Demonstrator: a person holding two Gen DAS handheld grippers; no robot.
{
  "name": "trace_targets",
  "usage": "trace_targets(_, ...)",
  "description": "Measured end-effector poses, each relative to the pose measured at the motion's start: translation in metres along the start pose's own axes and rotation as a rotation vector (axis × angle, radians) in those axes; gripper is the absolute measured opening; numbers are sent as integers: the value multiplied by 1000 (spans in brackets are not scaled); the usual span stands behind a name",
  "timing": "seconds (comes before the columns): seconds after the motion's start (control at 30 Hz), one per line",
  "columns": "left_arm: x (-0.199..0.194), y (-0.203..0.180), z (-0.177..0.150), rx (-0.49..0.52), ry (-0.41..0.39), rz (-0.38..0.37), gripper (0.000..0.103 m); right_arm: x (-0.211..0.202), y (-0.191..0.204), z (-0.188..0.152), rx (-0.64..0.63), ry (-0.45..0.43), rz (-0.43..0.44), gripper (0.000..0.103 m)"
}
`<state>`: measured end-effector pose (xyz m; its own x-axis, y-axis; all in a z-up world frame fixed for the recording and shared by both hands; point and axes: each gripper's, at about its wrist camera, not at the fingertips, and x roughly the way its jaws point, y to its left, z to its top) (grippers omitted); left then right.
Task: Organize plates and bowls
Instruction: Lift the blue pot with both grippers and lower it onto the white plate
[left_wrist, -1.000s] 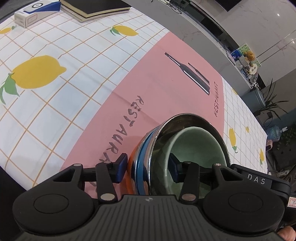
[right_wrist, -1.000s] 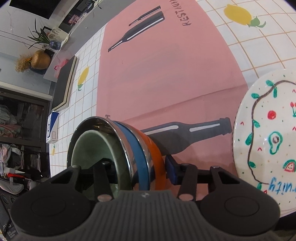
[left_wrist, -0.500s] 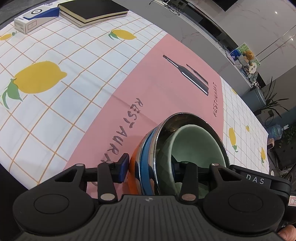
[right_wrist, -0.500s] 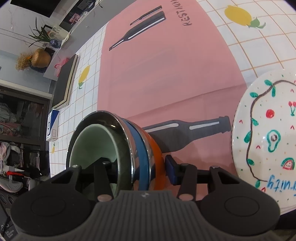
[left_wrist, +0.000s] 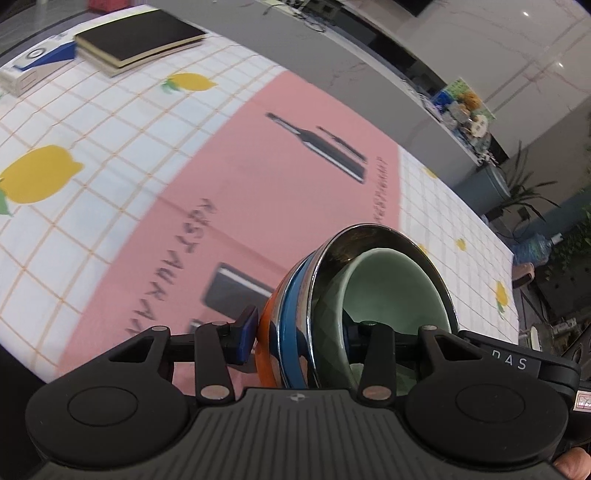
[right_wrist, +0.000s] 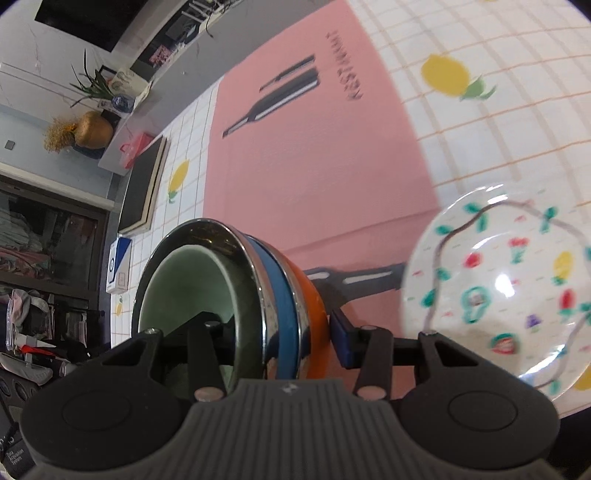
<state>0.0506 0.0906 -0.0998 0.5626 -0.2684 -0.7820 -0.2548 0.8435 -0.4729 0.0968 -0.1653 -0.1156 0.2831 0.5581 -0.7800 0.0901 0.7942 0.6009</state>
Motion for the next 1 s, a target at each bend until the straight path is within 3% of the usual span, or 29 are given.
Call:
trace_targets(0.5, 28, -96, -32, 123, 68, -90, 48, -88, -77, 12, 49, -71, -51, 45)
trace_targets(1.0, 49, -117, -53, 140, 112, -73, 48, -98, -116, 10, 92, -60, -64, 45)
